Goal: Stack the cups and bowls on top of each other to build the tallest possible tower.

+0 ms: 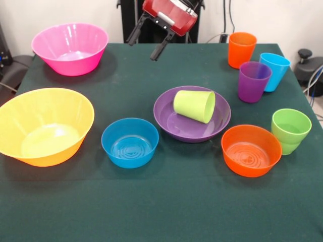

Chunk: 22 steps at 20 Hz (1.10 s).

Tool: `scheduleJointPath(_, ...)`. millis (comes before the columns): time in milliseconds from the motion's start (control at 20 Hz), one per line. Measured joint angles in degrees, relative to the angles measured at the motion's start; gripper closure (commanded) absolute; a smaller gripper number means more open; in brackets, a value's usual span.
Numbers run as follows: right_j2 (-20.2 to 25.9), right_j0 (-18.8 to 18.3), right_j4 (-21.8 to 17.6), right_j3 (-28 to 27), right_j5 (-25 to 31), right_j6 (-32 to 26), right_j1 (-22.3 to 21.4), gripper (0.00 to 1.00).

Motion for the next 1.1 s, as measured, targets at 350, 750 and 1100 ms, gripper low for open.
scheduleJointPath(350,0.0,1.7,-0.3,-0.4,-5.2,0.0,0.4,0.00)
scheduleJointPath(750,0.0,1.9,-0.1,-3.4,-11.9,0.0,0.0,0.00)
scheduleJointPath(1100,-0.2,1.9,2.3,-5.2,-13.4,0.0,-0.2,0.00)
